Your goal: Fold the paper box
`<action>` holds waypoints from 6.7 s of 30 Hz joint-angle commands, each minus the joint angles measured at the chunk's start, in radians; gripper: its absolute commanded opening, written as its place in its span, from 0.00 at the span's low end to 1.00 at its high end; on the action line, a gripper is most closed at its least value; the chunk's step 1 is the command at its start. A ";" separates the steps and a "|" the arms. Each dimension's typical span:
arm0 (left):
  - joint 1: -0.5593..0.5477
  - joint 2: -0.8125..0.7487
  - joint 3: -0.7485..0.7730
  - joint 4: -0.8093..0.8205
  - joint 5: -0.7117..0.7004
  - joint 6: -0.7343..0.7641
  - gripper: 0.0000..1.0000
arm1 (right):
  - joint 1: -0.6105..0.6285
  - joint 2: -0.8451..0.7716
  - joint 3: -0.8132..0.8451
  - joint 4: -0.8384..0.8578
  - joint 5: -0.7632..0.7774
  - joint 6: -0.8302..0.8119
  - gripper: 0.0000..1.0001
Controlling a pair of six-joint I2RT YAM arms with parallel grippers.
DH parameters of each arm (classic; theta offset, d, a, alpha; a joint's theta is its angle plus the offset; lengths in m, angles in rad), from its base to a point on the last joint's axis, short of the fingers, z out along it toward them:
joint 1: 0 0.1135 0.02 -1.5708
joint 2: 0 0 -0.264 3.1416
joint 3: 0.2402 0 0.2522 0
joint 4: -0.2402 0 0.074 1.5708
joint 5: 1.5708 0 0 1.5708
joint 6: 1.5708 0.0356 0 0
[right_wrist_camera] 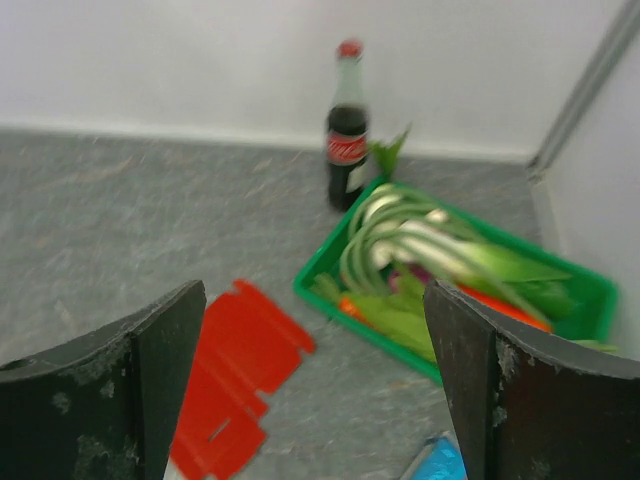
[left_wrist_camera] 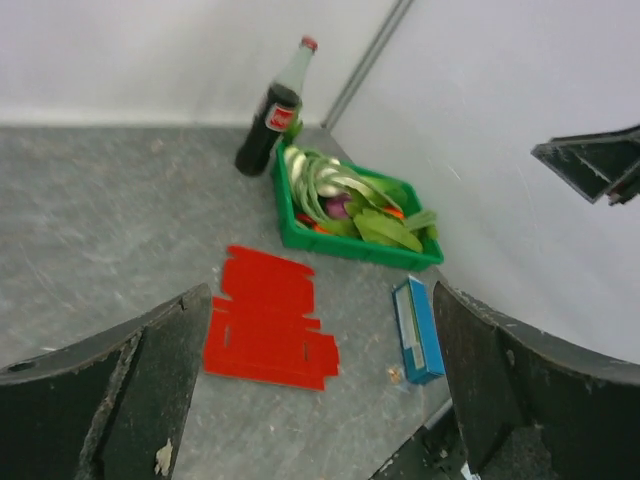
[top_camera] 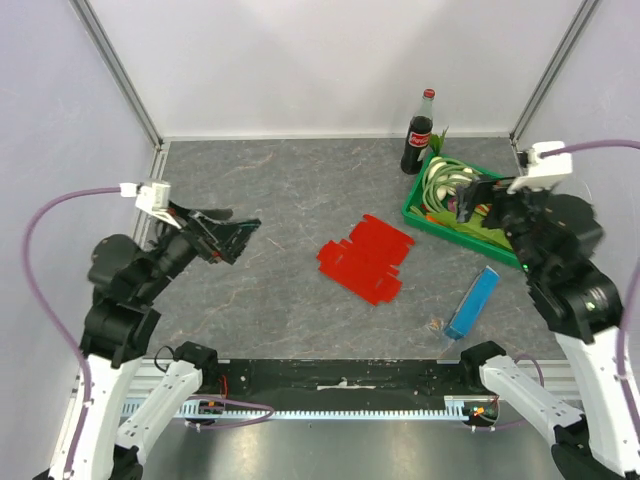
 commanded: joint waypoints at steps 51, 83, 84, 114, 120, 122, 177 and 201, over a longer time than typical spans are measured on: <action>-0.453 0.404 -0.463 0.430 -0.290 -0.062 0.02 | 0.262 0.367 -0.248 0.114 -0.467 -0.066 0.98; -0.448 0.149 -0.344 0.037 -0.182 0.130 0.02 | 0.261 1.060 0.263 -0.208 -1.409 -0.815 0.32; -0.448 0.149 -0.344 0.029 -0.216 0.115 0.02 | 0.261 1.063 0.265 -0.176 -1.382 -0.803 0.30; -0.464 0.276 -1.170 0.785 -0.365 -0.775 0.57 | 0.210 0.536 -0.383 0.504 -0.546 0.061 0.75; -0.496 0.475 -1.141 0.798 -0.394 -0.858 0.47 | 0.210 0.493 -0.390 0.518 -0.540 0.070 0.76; -0.497 0.503 -1.133 0.775 -0.402 -0.862 0.48 | 0.210 0.476 -0.401 0.513 -0.532 0.069 0.76; -0.220 0.082 -0.312 0.215 -0.320 0.016 0.67 | 0.114 0.700 -0.168 0.577 -1.172 0.077 0.00; -0.079 0.168 -0.765 1.279 0.173 -0.459 0.66 | -0.009 0.411 -0.537 1.371 -1.241 0.907 0.00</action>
